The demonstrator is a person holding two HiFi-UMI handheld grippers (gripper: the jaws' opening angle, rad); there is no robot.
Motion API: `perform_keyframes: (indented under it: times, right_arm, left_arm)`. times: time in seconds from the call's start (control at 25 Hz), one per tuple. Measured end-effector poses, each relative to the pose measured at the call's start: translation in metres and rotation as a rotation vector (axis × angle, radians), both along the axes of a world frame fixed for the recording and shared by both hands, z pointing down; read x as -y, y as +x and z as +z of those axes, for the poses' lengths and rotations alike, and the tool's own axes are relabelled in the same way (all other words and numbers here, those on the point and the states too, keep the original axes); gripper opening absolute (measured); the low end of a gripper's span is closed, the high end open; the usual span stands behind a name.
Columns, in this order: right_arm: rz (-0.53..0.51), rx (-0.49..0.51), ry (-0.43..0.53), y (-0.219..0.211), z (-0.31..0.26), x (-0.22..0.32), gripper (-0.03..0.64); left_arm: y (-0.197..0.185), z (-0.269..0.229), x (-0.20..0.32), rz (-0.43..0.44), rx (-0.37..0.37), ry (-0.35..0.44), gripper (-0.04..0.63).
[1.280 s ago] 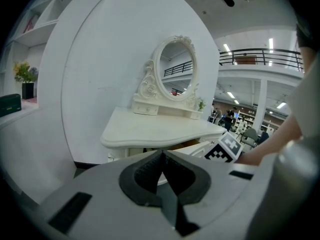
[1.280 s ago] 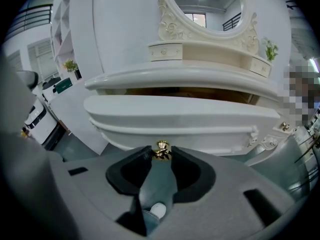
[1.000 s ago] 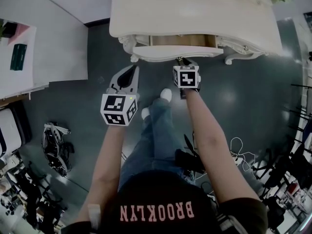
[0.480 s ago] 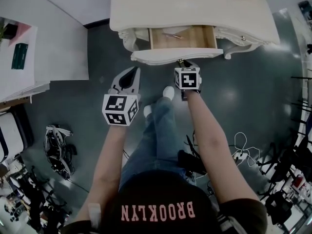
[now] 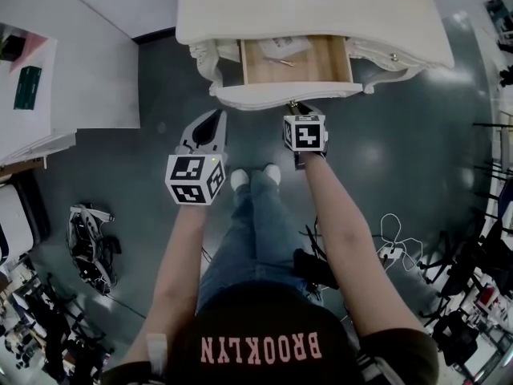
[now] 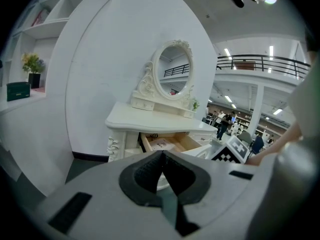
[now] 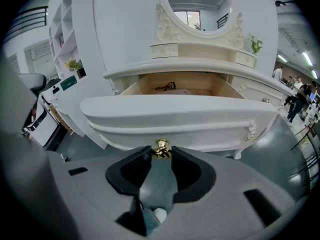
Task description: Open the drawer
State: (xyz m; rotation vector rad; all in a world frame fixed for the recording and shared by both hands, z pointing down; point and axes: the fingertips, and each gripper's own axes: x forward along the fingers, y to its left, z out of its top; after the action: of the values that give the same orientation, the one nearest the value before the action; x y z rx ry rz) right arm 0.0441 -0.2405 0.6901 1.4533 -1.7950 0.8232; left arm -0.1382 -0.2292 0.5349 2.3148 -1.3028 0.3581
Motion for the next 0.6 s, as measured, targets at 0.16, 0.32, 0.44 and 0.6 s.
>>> perform_keyframes:
  times: [0.16,0.32,0.44,0.6]
  right_arm:
    - [-0.012,-0.002,-0.008,0.000,-0.001,-0.008,0.112]
    - [-0.011,0.005,-0.012,0.000,0.002,-0.017,0.112]
    - [-0.017,0.015,-0.013,-0.002,0.003,-0.022,0.112]
    - [-0.018,0.028,-0.010,0.000,0.001,-0.033,0.112]
  left_arm:
    - [0.001,0.002,-0.003,-0.020,-0.008,-0.008,-0.002]
    - [0.002,0.004,-0.004,-0.035,-0.010,-0.005,-0.002]
    - [0.002,0.003,-0.005,-0.046,-0.010,-0.002,-0.002]
    - [0.004,0.000,-0.013,-0.057,-0.002,0.004,-0.002]
